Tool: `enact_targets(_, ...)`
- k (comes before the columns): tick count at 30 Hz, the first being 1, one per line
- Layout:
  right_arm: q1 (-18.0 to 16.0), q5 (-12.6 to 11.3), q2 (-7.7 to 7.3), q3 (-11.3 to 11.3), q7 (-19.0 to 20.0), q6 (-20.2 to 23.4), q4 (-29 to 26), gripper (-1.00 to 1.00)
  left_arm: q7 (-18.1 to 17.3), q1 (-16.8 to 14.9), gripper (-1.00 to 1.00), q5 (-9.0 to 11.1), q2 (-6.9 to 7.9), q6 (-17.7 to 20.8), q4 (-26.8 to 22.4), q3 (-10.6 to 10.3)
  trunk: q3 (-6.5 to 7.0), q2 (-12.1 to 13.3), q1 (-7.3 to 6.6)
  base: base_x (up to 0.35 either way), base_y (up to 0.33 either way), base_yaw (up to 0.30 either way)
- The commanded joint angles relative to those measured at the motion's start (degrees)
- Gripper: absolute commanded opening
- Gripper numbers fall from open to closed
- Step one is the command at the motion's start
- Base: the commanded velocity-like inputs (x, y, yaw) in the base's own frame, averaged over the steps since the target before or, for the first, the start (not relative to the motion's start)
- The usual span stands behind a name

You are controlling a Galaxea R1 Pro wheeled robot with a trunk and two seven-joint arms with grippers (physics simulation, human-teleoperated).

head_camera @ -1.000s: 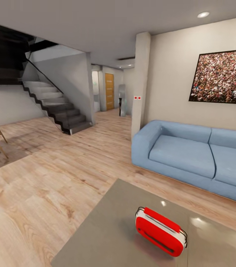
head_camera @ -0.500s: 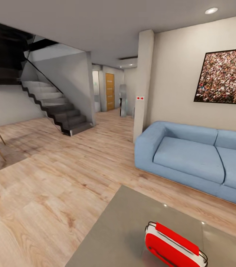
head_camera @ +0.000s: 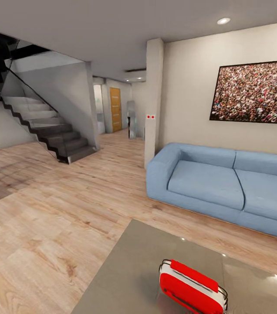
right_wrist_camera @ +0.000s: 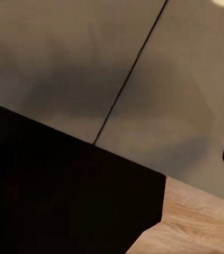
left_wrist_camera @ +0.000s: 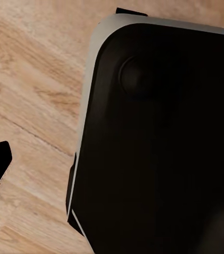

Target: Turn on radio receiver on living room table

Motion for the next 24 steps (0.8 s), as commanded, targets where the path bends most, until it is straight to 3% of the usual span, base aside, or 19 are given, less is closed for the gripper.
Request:
enact_targets(1, 0.00, 0.00, 0.00, 0.00, 0.00, 0.01, 0.00, 1.00, 0.00, 0.02, 1.00, 0.00, -0.01, 0.00, 0.00, 0.00, 0.04, 0.00, 0.00, 0.000, 0.000, -0.251)
enact_targets(24, 0.00, 0.00, -0.18, 0.00, 0.12, 0.04, 0.00, 1.00, 0.00, 0.00, 1.00, -0.08, -0.07, 0.00, 0.00, 0.00, 0.21, 0.00, 0.00, 0.000, 0.000, -0.263)
